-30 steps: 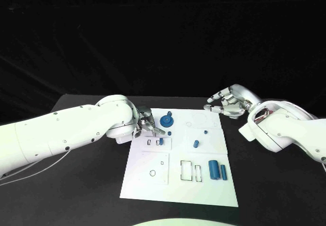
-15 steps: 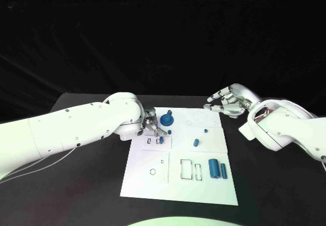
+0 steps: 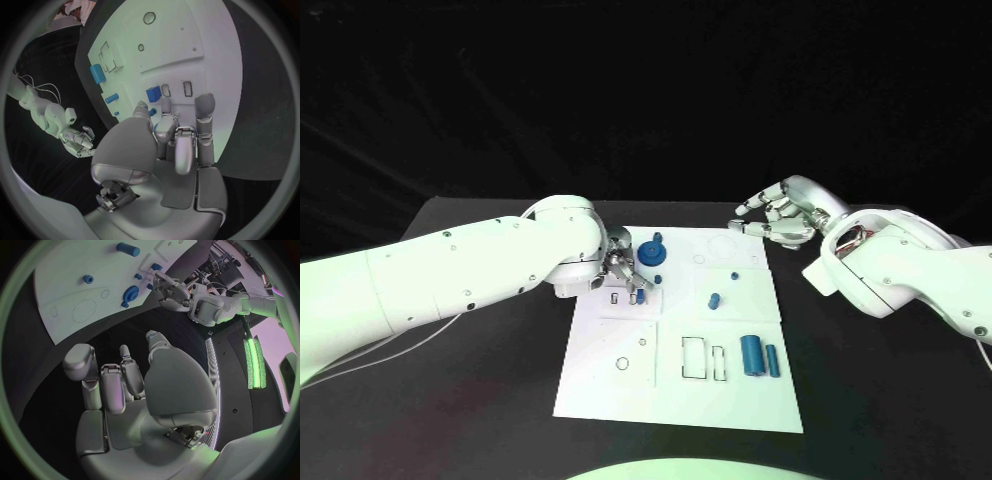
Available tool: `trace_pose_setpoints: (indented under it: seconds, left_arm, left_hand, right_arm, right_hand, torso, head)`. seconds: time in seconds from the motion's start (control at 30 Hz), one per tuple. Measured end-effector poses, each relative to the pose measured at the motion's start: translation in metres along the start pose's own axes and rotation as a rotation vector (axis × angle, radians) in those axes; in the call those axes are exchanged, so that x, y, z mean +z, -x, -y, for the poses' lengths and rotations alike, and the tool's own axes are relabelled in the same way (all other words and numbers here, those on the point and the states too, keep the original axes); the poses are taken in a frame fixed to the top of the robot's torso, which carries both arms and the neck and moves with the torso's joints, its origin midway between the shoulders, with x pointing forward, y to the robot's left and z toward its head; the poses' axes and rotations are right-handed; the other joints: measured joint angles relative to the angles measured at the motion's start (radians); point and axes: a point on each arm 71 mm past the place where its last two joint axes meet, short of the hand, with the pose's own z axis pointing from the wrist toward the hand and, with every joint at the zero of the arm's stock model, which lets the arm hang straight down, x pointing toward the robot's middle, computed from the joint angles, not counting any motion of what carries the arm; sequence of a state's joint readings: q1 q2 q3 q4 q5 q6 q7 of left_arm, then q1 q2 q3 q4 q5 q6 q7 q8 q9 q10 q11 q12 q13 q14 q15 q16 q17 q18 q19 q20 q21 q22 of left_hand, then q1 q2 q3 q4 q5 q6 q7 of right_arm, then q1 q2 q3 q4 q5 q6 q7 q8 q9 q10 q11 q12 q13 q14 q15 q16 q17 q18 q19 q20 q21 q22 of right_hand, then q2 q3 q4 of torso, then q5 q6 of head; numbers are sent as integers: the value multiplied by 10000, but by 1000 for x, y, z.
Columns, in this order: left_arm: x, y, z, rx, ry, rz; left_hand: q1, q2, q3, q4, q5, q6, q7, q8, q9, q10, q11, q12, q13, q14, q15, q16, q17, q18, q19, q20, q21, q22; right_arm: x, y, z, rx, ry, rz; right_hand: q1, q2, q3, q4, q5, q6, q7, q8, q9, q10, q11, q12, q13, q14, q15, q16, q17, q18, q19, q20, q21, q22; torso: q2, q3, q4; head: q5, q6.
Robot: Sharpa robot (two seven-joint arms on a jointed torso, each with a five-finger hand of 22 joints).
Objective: Assemble the parts on the task board
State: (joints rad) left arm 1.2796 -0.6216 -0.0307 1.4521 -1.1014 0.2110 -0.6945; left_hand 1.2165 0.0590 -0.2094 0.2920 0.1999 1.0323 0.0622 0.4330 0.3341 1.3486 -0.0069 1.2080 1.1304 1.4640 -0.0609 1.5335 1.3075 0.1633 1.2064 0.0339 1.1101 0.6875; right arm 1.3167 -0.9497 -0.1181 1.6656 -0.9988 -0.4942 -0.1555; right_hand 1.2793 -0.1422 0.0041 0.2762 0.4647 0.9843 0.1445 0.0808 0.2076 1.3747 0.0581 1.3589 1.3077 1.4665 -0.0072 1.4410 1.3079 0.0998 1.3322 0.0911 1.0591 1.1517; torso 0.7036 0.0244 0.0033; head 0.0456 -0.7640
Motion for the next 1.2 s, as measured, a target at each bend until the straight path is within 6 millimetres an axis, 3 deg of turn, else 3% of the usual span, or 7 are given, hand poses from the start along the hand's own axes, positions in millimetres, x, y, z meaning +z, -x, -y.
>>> trace_pose_setpoints:
  seconds: [0.83,1.2]
  left_arm:
    - [2,-4,1,263,24,-469]
    - [2,-5,1,188,-5,-623]
  left_hand:
    - [56,56,2,1,-2,-114,30,102,208,-1,1,0,-2,0,1,0,-1,0,0,0,89,59]
    - [243,243,18,-16,-3,-183,35,200,333,-1,1,0,-3,0,1,0,0,0,-37,37,171,125]
  right_arm:
    - [2,-2,0,-4,-19,-64]
    - [3,-3,1,-6,-47,-75]
  right_hand:
    - [41,40,-28,-29,59,0,0,0,9,-71,3,-54,-2,0,0,-56,-2,0,1,0,-47,-55]
    - [41,40,-27,-29,59,0,0,0,16,-71,3,-54,-2,0,0,-56,-3,0,1,0,-48,-55]
  torso:
    - [0,4,-2]
    - [-1,2,2]
  head:
    - [-25,-77]
    - [-19,-116]
